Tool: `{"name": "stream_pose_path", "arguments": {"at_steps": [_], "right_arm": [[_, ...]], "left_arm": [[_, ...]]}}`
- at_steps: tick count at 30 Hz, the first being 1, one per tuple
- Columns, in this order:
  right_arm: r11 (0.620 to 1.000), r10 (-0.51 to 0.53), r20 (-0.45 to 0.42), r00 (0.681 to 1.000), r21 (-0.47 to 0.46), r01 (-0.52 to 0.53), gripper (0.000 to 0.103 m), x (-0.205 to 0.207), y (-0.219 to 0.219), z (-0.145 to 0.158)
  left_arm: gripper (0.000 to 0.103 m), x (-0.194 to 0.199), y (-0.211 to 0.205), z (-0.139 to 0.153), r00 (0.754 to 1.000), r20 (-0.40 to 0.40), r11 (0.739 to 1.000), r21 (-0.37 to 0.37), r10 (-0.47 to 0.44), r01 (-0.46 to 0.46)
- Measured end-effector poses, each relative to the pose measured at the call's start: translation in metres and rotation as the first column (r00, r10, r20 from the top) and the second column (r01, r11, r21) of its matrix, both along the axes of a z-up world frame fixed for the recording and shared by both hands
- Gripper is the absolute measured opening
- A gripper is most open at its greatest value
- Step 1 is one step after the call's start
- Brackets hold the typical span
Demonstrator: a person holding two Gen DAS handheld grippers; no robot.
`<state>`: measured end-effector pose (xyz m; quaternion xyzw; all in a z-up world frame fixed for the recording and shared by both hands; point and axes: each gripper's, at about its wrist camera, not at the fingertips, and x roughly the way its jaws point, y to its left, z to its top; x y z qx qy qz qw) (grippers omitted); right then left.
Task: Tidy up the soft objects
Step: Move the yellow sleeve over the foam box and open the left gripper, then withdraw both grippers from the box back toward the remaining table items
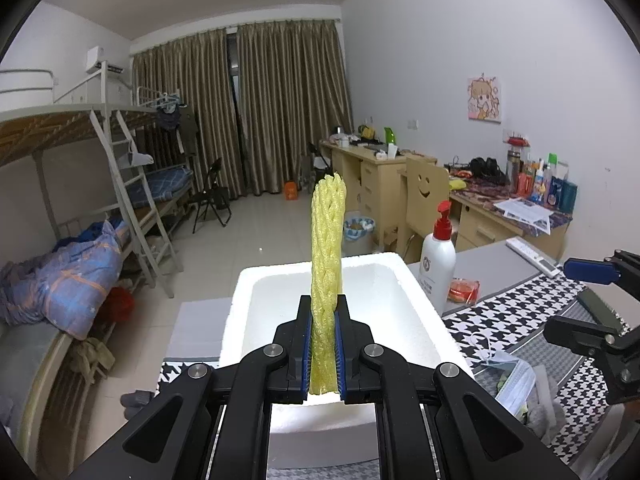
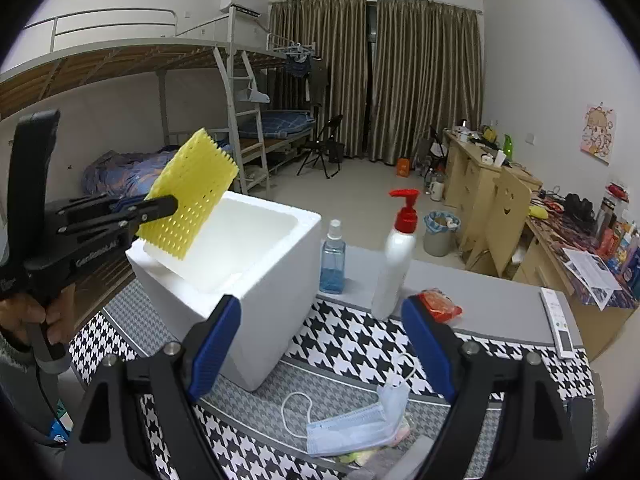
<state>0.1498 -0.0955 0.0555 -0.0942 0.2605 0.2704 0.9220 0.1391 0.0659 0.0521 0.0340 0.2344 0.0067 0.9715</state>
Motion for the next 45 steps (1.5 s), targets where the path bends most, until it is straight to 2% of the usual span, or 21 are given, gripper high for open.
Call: {"name": "stream_pose_path", "arguments": {"at_steps": [7, 16, 17, 19, 21, 23, 24, 27, 29, 34, 36, 45], "right_arm": [[1.000, -0.022, -0.004, 1.000, 0.016, 0.022, 0.086, -0.003, -0.013, -0.003], [0.999, -0.043, -0.019, 0.999, 0.029, 0.043, 0.086, -0.005, -0.027, -0.009], [0.999, -0.045, -0.021, 0.999, 0.030, 0.045, 0.086, -0.006, -0.028, -0.010], [0.998, -0.050, -0.023, 0.998, 0.033, 0.051, 0.086, -0.007, -0.031, -0.011], [0.998, -0.053, -0.027, 0.998, 0.039, 0.054, 0.086, -0.008, -0.033, -0.012], [0.997, -0.059, -0.028, 0.998, 0.041, 0.061, 0.086, -0.008, -0.036, -0.013], [0.997, -0.062, -0.029, 0.998, 0.043, 0.063, 0.086, -0.008, -0.037, -0.014], [0.996, -0.068, -0.031, 0.997, 0.052, 0.070, 0.086, -0.008, -0.040, -0.014], [0.996, -0.072, -0.031, 0.997, 0.059, 0.074, 0.086, -0.009, -0.042, -0.014], [0.993, -0.083, -0.027, 0.996, 0.080, 0.085, 0.086, -0.011, -0.050, -0.014], [0.991, -0.088, -0.029, 0.996, 0.095, 0.091, 0.086, -0.012, -0.054, -0.013], [0.988, -0.097, -0.026, 0.995, 0.118, 0.099, 0.086, -0.020, -0.061, -0.013]], "left_arm": [[0.010, 0.011, -0.005, -0.004, 0.997, -0.050, 0.998, -0.031, -0.054, 0.052], [0.012, 0.024, -0.009, -0.012, 0.994, -0.091, 0.998, -0.031, -0.059, 0.056], [0.014, 0.026, -0.009, -0.014, 0.993, -0.099, 0.998, -0.026, -0.059, 0.057], [0.026, 0.028, -0.010, -0.016, 0.992, -0.108, 0.998, -0.022, -0.062, 0.060], [0.056, 0.031, -0.011, -0.018, 0.991, -0.120, 0.998, -0.022, -0.064, 0.062], [0.074, 0.031, -0.012, -0.019, 0.992, -0.117, 0.998, -0.020, -0.055, 0.053], [0.080, 0.030, -0.012, -0.018, 0.992, -0.112, 0.999, -0.016, -0.049, 0.048], [0.090, 0.028, -0.012, -0.017, 0.994, -0.101, 0.999, -0.023, -0.048, 0.046], [0.095, 0.023, -0.013, -0.015, 0.996, -0.081, 0.999, -0.017, -0.034, 0.032], [0.097, 0.007, -0.014, -0.003, 0.999, -0.017, 0.998, -0.041, -0.039, 0.038], [0.102, -0.002, -0.015, 0.002, 0.999, 0.019, 0.998, -0.043, -0.041, 0.041], [0.102, -0.034, -0.025, 0.015, 0.992, 0.119, 0.997, -0.048, -0.046, 0.052]]}}
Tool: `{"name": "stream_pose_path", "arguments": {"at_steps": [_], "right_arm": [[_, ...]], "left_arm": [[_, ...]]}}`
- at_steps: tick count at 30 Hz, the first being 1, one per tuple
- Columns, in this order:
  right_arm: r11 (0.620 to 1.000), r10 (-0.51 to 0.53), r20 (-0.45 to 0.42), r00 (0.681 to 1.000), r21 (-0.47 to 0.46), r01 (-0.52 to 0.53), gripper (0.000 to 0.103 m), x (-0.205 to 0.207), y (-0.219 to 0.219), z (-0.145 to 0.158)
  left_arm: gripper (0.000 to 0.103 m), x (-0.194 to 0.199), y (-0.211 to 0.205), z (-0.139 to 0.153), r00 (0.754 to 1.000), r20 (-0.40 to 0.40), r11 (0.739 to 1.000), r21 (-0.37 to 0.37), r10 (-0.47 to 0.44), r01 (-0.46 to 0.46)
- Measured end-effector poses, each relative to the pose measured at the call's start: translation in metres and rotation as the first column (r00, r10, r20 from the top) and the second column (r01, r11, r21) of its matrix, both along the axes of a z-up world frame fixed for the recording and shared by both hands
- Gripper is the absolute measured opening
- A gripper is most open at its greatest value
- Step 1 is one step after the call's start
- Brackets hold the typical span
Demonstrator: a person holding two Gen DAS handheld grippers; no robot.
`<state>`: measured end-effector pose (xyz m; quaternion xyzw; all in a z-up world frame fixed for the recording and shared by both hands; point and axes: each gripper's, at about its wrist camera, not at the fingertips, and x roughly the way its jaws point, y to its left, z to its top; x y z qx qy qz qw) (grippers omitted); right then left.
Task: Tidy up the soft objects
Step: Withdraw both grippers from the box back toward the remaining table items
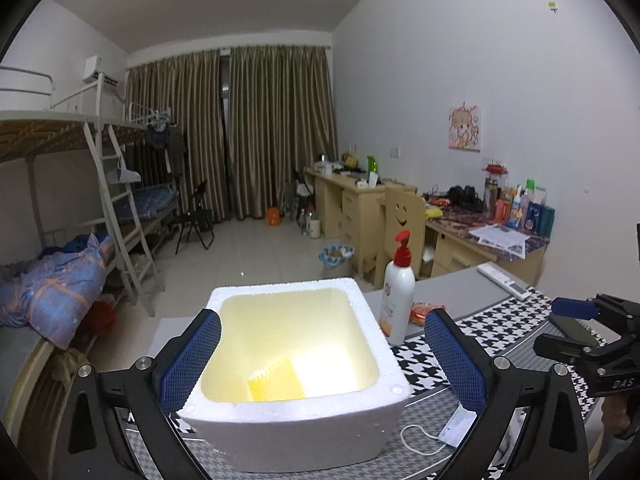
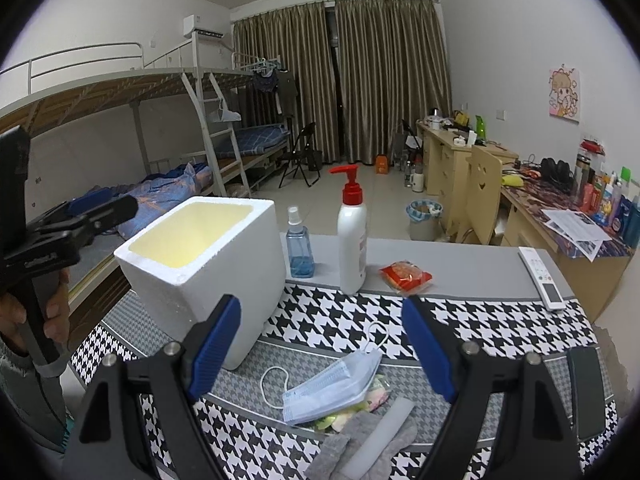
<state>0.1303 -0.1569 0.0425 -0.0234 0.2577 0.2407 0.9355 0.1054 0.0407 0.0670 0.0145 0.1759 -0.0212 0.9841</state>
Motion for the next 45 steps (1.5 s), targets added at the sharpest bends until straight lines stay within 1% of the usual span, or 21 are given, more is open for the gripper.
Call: {"name": "stream_pose_path", "arguments": {"at_steps": [3, 8, 12, 19, 26, 29, 36, 39, 45], "right_arm": [[1.000, 0.006, 0.008, 1.000, 0.006, -0.006, 0.086, -0.005, -0.002, 0.001], [1.000, 0.005, 0.027, 1.000, 0.011, -0.006, 0.086, -0.015, -0.004, 0.003], [1.000, 0.003, 0.046, 0.999, 0.021, -0.004, 0.086, -0.023, -0.007, 0.004], [0.999, -0.002, 0.069, 0.998, 0.042, -0.001, 0.086, -0.036, -0.014, 0.006], [0.999, -0.035, 0.091, 0.995, 0.042, 0.031, 0.086, -0.045, -0.018, 0.004], [0.998, -0.043, 0.092, 0.995, 0.049, 0.039, 0.086, -0.049, -0.020, 0.002], [0.997, -0.063, 0.106, 0.992, 0.047, 0.058, 0.086, -0.058, -0.025, -0.004], [0.996, -0.072, 0.109, 0.991, 0.057, 0.066, 0.086, -0.060, -0.028, -0.007], [0.994, -0.109, 0.124, 0.986, 0.044, 0.105, 0.086, -0.064, -0.031, -0.013]], "left_arm": [[0.102, -0.008, -0.003, 0.001, 1.000, 0.008, 1.000, 0.001, -0.002, 0.002], [0.102, -0.017, -0.004, 0.001, 1.000, 0.021, 1.000, -0.021, 0.002, -0.002], [0.102, -0.027, -0.009, 0.001, 0.999, 0.031, 1.000, -0.004, -0.012, 0.012], [0.102, -0.042, -0.015, -0.003, 0.998, 0.045, 0.999, -0.022, -0.041, 0.042], [0.102, -0.052, -0.022, -0.012, 0.997, 0.056, 0.999, -0.024, -0.043, 0.044], [0.102, -0.054, -0.027, -0.017, 0.997, 0.052, 0.998, -0.018, -0.060, 0.061], [0.102, -0.061, -0.036, -0.027, 0.995, 0.074, 0.998, 0.008, -0.066, 0.066], [0.102, -0.064, -0.040, -0.030, 0.994, 0.082, 0.998, 0.007, -0.068, 0.067], [0.102, -0.065, -0.043, -0.034, 0.993, 0.084, 0.997, -0.007, -0.081, 0.082]]}}
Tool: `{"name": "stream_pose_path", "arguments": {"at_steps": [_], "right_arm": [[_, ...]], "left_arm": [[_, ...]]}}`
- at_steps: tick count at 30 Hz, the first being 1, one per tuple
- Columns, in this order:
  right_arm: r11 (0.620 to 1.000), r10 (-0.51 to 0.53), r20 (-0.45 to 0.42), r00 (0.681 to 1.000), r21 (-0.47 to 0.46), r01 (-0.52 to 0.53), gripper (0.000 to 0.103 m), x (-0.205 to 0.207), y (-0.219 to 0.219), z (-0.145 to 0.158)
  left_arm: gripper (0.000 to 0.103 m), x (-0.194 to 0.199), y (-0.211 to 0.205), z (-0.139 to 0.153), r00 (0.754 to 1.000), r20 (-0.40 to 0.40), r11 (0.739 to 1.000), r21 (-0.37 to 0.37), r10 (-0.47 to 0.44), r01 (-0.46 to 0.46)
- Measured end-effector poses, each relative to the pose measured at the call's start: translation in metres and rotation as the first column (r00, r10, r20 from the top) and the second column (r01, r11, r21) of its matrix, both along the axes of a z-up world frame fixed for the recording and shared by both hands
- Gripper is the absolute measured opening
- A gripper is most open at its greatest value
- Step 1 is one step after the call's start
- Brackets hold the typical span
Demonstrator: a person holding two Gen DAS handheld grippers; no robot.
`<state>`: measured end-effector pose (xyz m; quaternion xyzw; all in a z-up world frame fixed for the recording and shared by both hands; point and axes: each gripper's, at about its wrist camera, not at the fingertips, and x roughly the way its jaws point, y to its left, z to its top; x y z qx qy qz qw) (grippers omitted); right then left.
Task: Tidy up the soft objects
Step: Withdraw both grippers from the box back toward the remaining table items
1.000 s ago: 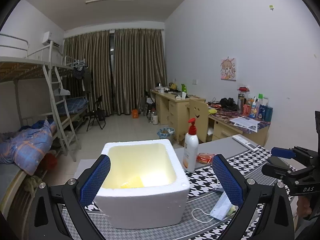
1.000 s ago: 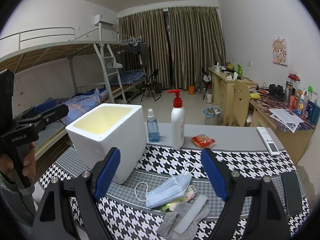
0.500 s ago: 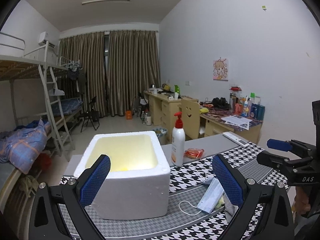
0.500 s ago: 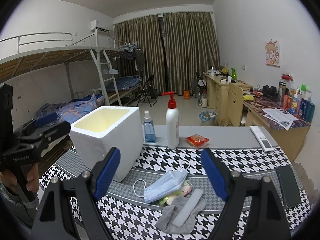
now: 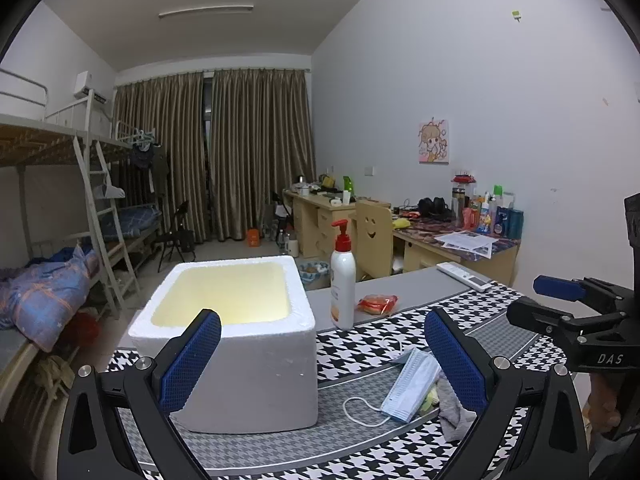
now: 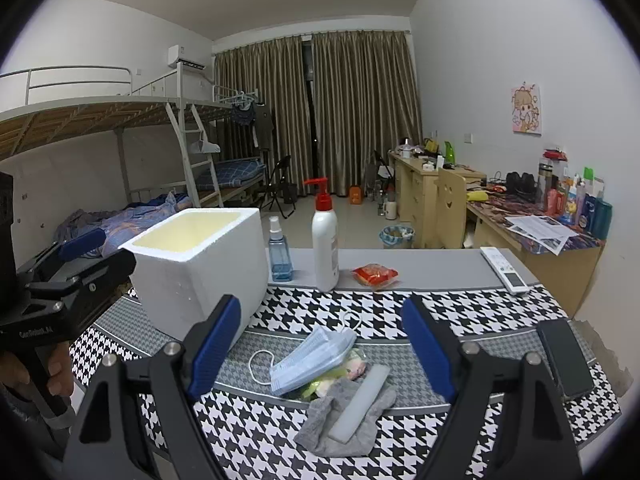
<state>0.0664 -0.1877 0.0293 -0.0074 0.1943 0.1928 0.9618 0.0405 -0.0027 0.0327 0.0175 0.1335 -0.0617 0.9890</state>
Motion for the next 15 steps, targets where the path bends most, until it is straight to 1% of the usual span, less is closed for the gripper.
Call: {"name": "stream_pose_path", "arguments": {"at_steps": [5, 15], "right_arm": [[1.000, 0.001, -0.006, 1.000, 0.011, -0.001, 0.086, -0.001, -0.002, -0.007], [1.000, -0.025, -0.030, 0.999, 0.012, 0.026, 0.086, -0.001, -0.010, -0.021]], "left_arm": [[0.102, 0.001, -0.003, -0.008, 1.000, -0.012, 1.000, -0.005, -0.017, 0.016], [0.102, 0.008, -0.013, -0.022, 0.996, -0.071, 0.998, -0.030, -0.052, 0.050]]}}
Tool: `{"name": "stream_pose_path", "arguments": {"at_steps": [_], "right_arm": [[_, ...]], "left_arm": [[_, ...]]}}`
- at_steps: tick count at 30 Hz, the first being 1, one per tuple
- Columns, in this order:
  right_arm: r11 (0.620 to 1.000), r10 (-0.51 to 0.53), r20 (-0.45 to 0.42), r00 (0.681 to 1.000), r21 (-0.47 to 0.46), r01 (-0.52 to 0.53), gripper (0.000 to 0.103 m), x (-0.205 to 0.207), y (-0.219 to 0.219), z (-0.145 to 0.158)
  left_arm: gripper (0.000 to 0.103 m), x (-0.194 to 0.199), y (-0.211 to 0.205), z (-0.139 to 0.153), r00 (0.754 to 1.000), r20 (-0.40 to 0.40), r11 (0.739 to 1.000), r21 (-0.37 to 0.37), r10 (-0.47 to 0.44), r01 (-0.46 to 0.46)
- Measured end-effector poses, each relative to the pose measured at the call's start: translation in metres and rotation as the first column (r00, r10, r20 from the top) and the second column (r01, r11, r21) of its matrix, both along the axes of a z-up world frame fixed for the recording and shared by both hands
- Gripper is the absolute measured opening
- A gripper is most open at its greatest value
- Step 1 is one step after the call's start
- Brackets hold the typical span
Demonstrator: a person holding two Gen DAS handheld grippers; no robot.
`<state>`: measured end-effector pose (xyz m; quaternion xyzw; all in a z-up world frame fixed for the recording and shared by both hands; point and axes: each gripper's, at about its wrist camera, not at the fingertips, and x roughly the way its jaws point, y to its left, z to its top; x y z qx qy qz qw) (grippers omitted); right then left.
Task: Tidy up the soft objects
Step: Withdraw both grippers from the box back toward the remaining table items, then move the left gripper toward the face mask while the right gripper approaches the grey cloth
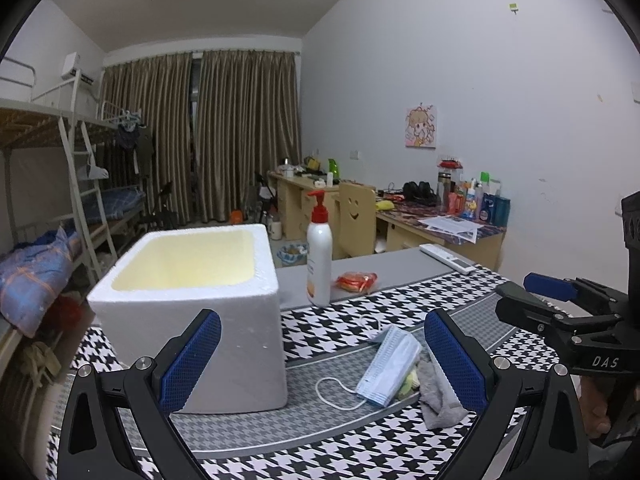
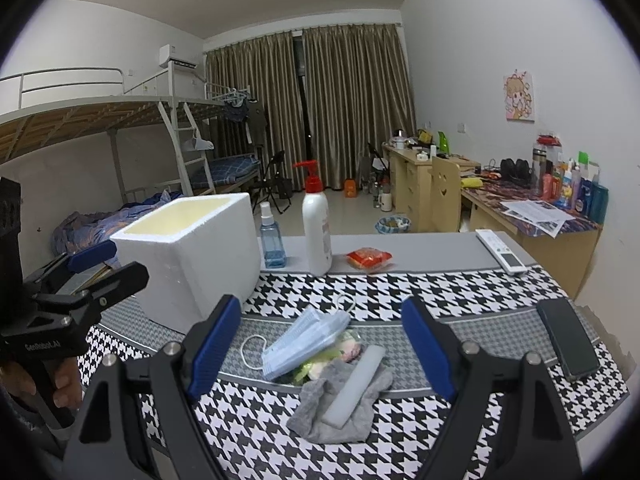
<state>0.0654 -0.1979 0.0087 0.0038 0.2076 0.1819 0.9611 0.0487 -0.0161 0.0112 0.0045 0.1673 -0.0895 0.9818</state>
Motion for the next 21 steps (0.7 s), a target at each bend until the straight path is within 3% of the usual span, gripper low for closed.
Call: {"name": "stream_pose_path", "arguments": {"at_steps": [21], "right_arm": [[0.998, -0.057, -0.058, 0.997, -0.006, 0.057, 0.086, 0.002, -0.023, -0.019]], "left_arm": [[0.102, 0.015, -0.033, -0.025, 0.993, -0.071, 0.994, 0.043, -0.099, 0.102]]}}
